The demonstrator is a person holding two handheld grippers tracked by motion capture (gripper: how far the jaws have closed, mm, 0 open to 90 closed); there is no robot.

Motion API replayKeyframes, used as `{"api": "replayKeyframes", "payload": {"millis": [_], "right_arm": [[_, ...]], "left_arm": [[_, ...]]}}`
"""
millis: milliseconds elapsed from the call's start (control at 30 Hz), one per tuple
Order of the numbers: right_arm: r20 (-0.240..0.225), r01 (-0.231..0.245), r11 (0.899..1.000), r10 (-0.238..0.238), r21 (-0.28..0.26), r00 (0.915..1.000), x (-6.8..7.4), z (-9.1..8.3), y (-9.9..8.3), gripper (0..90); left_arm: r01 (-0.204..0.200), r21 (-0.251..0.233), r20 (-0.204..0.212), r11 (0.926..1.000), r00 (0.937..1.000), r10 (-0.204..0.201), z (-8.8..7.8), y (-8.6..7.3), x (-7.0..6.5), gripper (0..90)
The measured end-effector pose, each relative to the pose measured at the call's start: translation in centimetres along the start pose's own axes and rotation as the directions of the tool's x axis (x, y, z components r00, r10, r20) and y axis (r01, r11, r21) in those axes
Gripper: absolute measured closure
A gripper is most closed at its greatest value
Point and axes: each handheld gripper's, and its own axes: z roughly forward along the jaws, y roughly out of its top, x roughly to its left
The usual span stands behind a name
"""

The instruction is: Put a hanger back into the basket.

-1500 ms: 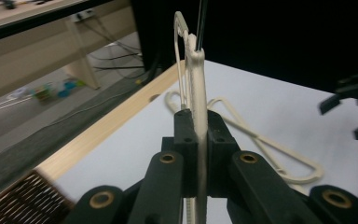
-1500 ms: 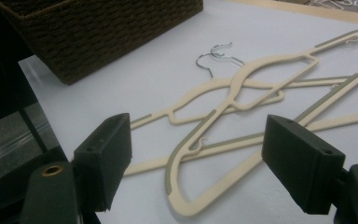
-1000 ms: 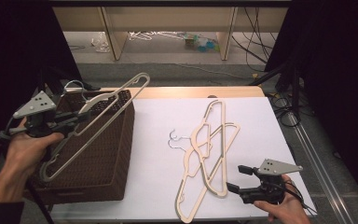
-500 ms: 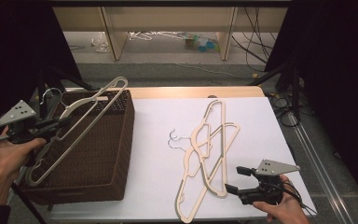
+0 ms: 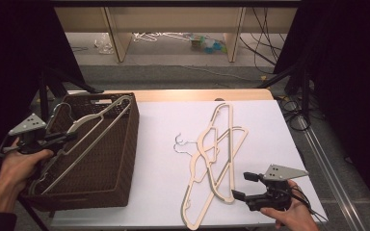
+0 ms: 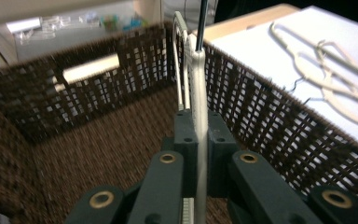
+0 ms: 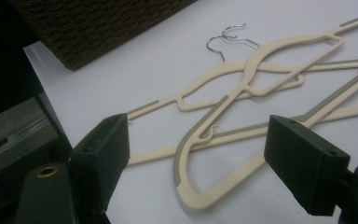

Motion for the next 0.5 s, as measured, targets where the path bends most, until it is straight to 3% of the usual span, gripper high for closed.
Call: {"api": "replayKeyframes", "payload": {"millis": [100, 133, 167, 233, 267, 300, 333, 367, 433, 500], "right_arm": [[0.000, 0.005, 1.000, -0.005, 0.007, 1.0000, 0.0, 0.0, 0.0, 23.1], [0.000, 0.004, 1.000, -0.004, 0.006, 1.0000, 0.0, 0.0, 0.0, 23.1], [0.007, 0.008, 1.000, -0.008, -0.001, 0.9999, 0.0, 0.0, 0.0, 23.1], [-0.001, 0.010, 1.000, -0.010, 0.003, 1.0000, -0.2, 0.1, -0.1, 23.0], [-0.001, 0.007, 1.000, -0.007, 0.005, 1.0000, -0.2, 0.1, -0.1, 23.0], [-0.001, 0.007, 1.000, -0.007, 0.005, 1.0000, -0.2, 0.1, -0.1, 23.0], [0.000, 0.008, 1.000, -0.008, 0.006, 1.0000, -0.2, 0.1, -0.1, 23.0], [-0.001, 0.007, 1.000, -0.007, 0.005, 1.0000, -0.2, 0.0, -0.1, 23.0], [-0.006, 0.000, 1.000, 0.000, 0.007, 1.0000, -0.1, 0.1, -0.1, 23.0], [-0.010, 0.000, 1.000, 0.000, -0.007, 1.0000, -0.1, 0.3, -0.2, 23.0]], "left_arm": [[-0.011, 0.042, 0.007, 0.9991, 0.9999, 0.011, 1.2, -0.3, 0.3, 85.2], [-0.043, 0.049, 0.019, 0.9979, 0.9989, 0.042, 1.6, -0.4, 0.6, 85.2], [-0.001, 0.072, 0.009, 0.9974, 1.0000, 0.000, 1.9, -0.6, 0.3, 85.1], [0.022, 0.098, 0.002, 0.9950, 0.9998, -0.022, 2.6, -0.9, 0.4, 85.0], [0.007, 0.134, 0.005, 0.9909, 1.0000, -0.007, 2.7, -1.0, 0.7, 84.9], [0.015, 0.123, -0.005, 0.9924, 0.9999, -0.015, 3.1, -1.2, 0.8, 84.9], [0.021, 0.140, -0.008, 0.9899, 0.9998, -0.020, 3.3, -1.4, 0.9, 85.0], [0.057, 0.145, -0.012, 0.9877, 0.9984, -0.056, 3.4, -1.6, 0.9, 84.9], [0.081, 0.158, -0.021, 0.9840, 0.9967, -0.079, 3.6, -1.9, 1.1, 84.4], [0.088, 0.170, -0.044, 0.9815, 0.9957, -0.082, 3.7, -2.1, 1.3, 84.1]]}}
